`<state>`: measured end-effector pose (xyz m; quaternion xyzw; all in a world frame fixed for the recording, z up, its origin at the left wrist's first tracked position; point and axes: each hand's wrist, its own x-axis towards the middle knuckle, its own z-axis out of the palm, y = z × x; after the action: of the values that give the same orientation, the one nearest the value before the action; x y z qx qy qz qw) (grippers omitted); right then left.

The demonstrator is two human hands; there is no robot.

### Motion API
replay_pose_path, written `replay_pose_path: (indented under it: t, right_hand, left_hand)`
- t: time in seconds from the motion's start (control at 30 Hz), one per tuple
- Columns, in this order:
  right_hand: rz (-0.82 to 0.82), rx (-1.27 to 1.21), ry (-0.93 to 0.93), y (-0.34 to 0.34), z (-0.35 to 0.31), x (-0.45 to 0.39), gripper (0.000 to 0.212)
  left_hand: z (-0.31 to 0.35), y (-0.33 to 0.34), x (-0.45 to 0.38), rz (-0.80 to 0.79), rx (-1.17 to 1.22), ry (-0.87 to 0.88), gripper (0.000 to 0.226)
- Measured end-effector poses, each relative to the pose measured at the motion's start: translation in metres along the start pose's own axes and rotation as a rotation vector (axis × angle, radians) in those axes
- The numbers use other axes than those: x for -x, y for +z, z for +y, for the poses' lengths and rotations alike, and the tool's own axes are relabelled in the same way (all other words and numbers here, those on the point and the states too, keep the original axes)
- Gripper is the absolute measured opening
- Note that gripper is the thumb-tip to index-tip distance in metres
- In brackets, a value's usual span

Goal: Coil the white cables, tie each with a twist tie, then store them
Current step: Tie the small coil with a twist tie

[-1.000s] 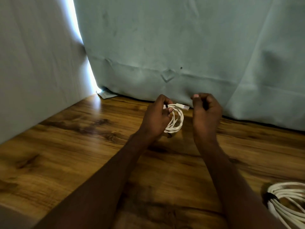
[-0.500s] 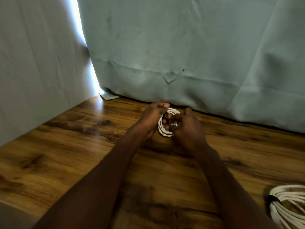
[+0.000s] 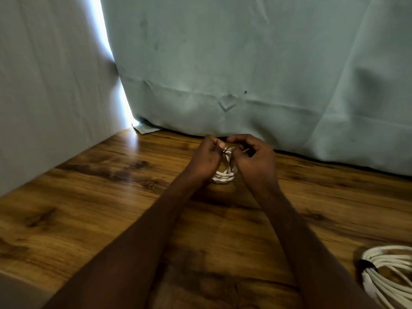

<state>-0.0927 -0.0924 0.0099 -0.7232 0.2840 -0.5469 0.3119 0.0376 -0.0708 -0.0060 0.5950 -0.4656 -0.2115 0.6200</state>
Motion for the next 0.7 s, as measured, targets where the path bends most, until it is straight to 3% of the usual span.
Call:
replay_pose_path:
  t: [0.17, 0.37, 0.6, 0.7]
  right_hand:
    - [0.167, 0.127, -0.048, -0.012, 0.000, -0.006, 0.023]
    - [0.270, 0.166, -0.201, -0.021, -0.013, -0.007, 0.027]
    - [0.410, 0.078, -0.164, -0.032, -0.020, -0.009, 0.021]
    - [0.393, 0.053, -0.221, -0.033, -0.027, -0.006, 0.020]
  left_hand:
    - [0.005, -0.002, 0.008, -0.135, -0.253, 0.221, 0.003]
    - [0.018, -0.006, 0.017, -0.362, -0.222, 0.218, 0.008]
    - [0.023, 0.002, 0.024, -0.503, -0.193, 0.264, 0.002]
    - [0.020, 0.006, 0.023, -0.515, -0.263, 0.278, 0.012]
